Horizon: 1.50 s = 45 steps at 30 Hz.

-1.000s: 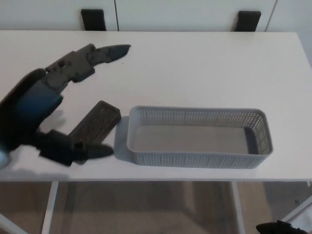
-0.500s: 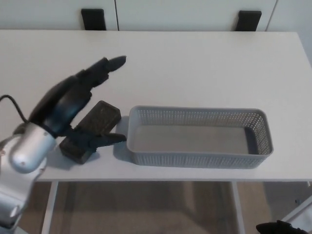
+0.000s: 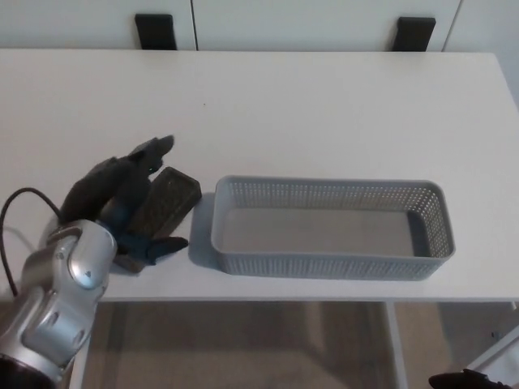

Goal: The robot walks towards a desk on which an eraser is kept on the left hand side and a container is kept on the right hand side. The robot picks up the eraser using its left hand and places it in the container.

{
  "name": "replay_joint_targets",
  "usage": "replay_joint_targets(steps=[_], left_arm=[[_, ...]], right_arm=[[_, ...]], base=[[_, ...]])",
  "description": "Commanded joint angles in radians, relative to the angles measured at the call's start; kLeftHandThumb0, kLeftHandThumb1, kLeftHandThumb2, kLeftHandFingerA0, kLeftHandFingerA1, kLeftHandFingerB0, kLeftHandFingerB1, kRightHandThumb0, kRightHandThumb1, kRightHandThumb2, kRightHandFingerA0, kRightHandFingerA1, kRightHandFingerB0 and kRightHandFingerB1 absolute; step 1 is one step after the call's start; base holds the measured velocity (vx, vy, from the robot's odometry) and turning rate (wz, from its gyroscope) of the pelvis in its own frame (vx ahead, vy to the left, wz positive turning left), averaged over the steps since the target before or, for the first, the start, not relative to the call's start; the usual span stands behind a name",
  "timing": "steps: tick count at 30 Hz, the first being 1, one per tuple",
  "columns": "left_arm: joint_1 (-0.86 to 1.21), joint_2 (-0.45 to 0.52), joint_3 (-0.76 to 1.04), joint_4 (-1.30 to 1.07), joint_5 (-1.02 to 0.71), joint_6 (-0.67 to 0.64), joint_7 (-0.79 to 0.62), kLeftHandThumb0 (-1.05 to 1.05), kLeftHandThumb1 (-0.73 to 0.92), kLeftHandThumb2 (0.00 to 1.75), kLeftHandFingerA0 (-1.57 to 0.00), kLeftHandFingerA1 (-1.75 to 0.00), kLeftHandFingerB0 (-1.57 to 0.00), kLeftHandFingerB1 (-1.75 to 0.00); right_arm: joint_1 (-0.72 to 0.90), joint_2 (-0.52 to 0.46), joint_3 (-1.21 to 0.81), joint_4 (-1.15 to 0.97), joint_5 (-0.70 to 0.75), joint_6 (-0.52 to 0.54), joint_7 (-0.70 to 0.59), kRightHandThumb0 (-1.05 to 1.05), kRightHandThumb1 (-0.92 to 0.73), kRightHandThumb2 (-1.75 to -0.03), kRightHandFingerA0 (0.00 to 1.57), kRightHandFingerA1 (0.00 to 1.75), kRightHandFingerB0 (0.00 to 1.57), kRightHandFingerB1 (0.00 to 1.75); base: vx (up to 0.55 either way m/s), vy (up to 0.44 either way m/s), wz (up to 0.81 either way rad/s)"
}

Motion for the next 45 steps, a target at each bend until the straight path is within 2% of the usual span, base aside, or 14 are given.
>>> replay_joint_targets(steps=[1,6,20,21,22,24,25,26,31,33,34,36,43,45], left_arm=[[-0.026,0.000,-0.004,0.078,0.190,0.154,0.182,-0.48,0.33,0.72,0.00,-0.29,-0.07,-0.21],[-0.017,-0.002,-0.017,0.099,0.208,0.169,0.176,-0.49,0.33,0.73,-0.01,-0.30,-0.07,-0.22],[-0.045,-0.085,-0.064,0.171,0.195,0.161,0.077,-0.55,0.40,0.53,-0.10,-0.43,-0.13,-0.26],[-0.052,-0.084,-0.069,0.173,0.190,0.157,0.056,-0.30,0.17,0.79,-0.03,-0.53,0.00,-0.49],[-0.066,-0.078,-0.063,0.164,0.138,0.122,-0.024,-0.50,0.42,0.53,-0.21,-0.38,-0.18,-0.27],[-0.088,-0.045,-0.056,0.201,0.062,0.015,-0.146,-0.49,0.46,0.54,-0.42,-0.43,-0.20,-0.28],[-0.103,-0.027,-0.052,0.216,0.014,-0.012,-0.244,-0.31,0.34,0.85,-0.41,-0.61,-0.09,-0.45],[-0.118,-0.018,-0.047,0.238,-0.020,-0.032,-0.314,-0.51,0.47,0.72,-0.57,-0.52,-0.27,-0.40],[-0.156,0.008,-0.054,0.306,-0.086,-0.057,-0.503,-0.07,0.71,0.62,-1.16,-0.72,-0.60,-0.43],[-0.165,0.008,-0.063,0.339,-0.070,-0.081,-0.498,-0.01,0.69,0.61,-1.01,-1.07,-0.83,-0.60],[-0.160,0.010,-0.060,0.328,-0.069,-0.057,-0.498,-0.01,0.66,0.69,-0.88,-1.32,-0.77,-0.87],[-0.154,0.015,-0.058,0.312,-0.064,-0.043,-0.490,-0.05,0.72,0.67,-0.82,-1.49,-0.64,-0.91],[-0.121,0.044,-0.047,0.280,-0.023,-0.080,-0.360,-0.13,0.73,0.62,-0.79,-1.26,-0.66,-0.61],[-0.084,0.007,0.068,0.268,-0.090,-0.092,-0.243,-0.11,0.71,0.60,-0.82,-1.36,-0.63,-0.85]], right_arm=[[0.032,-0.040,-0.006,0.001,0.000,-0.012,0.025,-0.37,-0.49,-0.53,0.48,0.49,0.43,0.46],[0.032,-0.035,-0.013,0.008,0.011,-0.017,0.037,-0.39,-0.41,-0.69,0.43,0.56,0.40,0.54],[0.020,-0.047,0.001,-0.007,-0.006,0.003,0.059,-0.36,-0.49,-0.54,0.46,0.49,0.42,0.44],[0.020,-0.047,0.001,-0.008,-0.003,0.001,0.064,-0.36,-0.49,-0.54,0.45,0.49,0.42,0.45],[0.012,-0.048,0.003,-0.007,-0.004,0.005,0.068,-0.36,-0.48,-0.54,0.46,0.49,0.43,0.45],[0.006,-0.049,0.003,-0.006,0.000,0.011,0.076,-0.37,-0.48,-0.54,0.46,0.49,0.43,0.45],[0.005,-0.049,0.004,-0.008,-0.001,0.016,0.080,-0.37,-0.48,-0.54,0.47,0.49,0.43,0.45],[0.004,-0.052,0.009,-0.013,-0.005,0.016,0.082,-0.38,-0.48,-0.54,0.47,0.49,0.42,0.45],[0.003,-0.058,0.021,-0.024,-0.013,0.018,0.093,-0.39,-0.48,-0.54,0.49,0.49,0.42,0.44],[-0.006,-0.064,0.025,-0.023,-0.017,0.022,0.097,-0.39,-0.48,-0.54,0.50,0.49,0.44,0.44],[-0.009,-0.069,0.029,-0.022,-0.020,0.017,0.101,-0.41,-0.48,-0.54,0.51,0.50,0.44,0.45],[-0.010,-0.073,0.032,-0.023,-0.022,0.019,0.105,-0.41,-0.48,-0.53,0.52,0.50,0.45,0.44],[-0.009,-0.074,0.038,-0.012,-0.021,0.022,0.101,-0.42,-0.48,-0.53,0.54,0.50,0.45,0.44],[-0.007,-0.076,0.043,-0.011,-0.025,0.017,0.103,-0.41,-0.48,-0.54,0.54,0.50,0.45,0.45]], base=[[0.00,0.000,0.00],[0.00,0.000,0.00],[0.00,0.000,0.00],[0.00,0.000,0.00],[0.00,0.000,0.00],[0.00,0.000,0.00],[0.00,0.000,0.00],[0.00,0.000,0.00],[0.00,0.000,0.00],[0.00,0.000,0.00],[0.00,0.000,0.00],[0.00,0.000,0.00],[0.00,0.000,0.00],[0.00,0.000,0.00]])
